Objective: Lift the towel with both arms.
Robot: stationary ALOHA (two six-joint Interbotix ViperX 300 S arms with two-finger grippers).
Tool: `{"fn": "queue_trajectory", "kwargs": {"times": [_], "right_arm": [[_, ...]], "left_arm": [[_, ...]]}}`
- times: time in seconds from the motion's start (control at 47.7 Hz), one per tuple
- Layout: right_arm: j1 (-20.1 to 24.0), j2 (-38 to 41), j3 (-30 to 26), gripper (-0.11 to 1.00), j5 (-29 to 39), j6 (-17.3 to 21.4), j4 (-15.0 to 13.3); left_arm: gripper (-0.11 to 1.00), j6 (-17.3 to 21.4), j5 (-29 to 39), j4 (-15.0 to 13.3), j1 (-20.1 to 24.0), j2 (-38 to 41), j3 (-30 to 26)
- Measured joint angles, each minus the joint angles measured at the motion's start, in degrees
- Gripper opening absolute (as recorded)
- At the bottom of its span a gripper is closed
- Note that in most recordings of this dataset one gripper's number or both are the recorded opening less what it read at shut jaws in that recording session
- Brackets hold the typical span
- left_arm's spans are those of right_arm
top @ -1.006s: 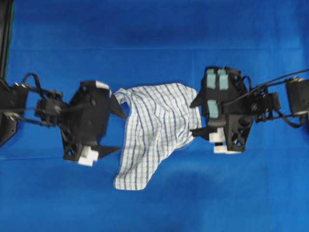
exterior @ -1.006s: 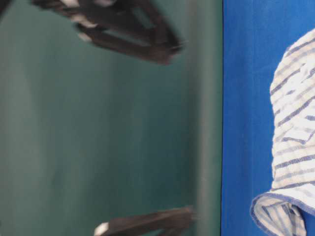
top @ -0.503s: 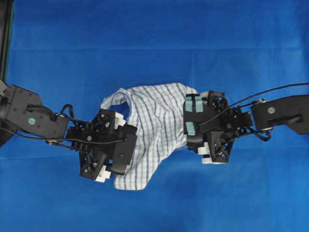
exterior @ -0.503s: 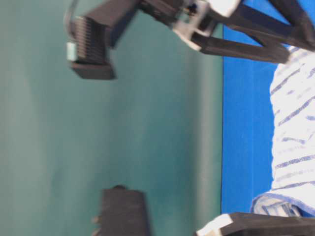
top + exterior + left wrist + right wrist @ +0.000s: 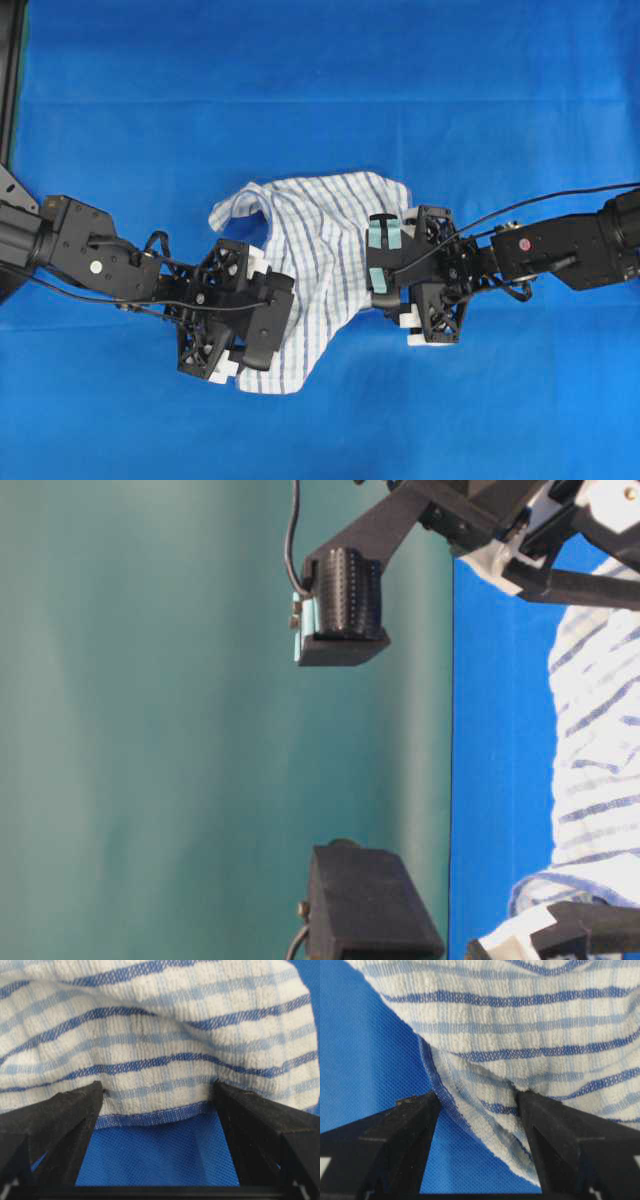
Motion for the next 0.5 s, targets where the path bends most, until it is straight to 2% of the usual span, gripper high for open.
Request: {"fn": "queue_trajectory", "kwargs": {"times": [0.105, 0.189, 0.252, 0.398, 0.461, 0.503], "right_arm": [[0.00, 0.09, 0.00, 0.66, -0.18, 0.00, 0.09], [-0.18, 0.09, 0.09, 0.61, -0.26, 0.00, 0.09], [-0.44, 0.18, 0.00, 0.52, -0.35, 0.00, 0.09], [-0.62, 0.18, 0.00, 0.11, -0.18, -0.09, 0.09], [-0.62, 0.00, 0.00, 0.07, 0.09, -0.09, 0.09], [-0.62, -0.35, 0.00, 0.07, 0.09, -0.18, 0.18]], "left_arm": [[0.85, 0.00, -0.09, -0.09, 0.00, 0.09, 0.00], [0.76, 0.00, 0.00, -0.09, 0.09, 0.00, -0.09], [0.60, 0.18, 0.44, -0.09, 0.26, 0.09, -0.09], [0.17, 0.35, 2.99, -0.09, 0.97, 0.09, -0.26], [0.04, 0.35, 4.22, -0.09, 1.05, -0.09, -0.35], [0.01, 0.35, 4.75, -0.09, 1.14, -0.26, -0.35]]}}
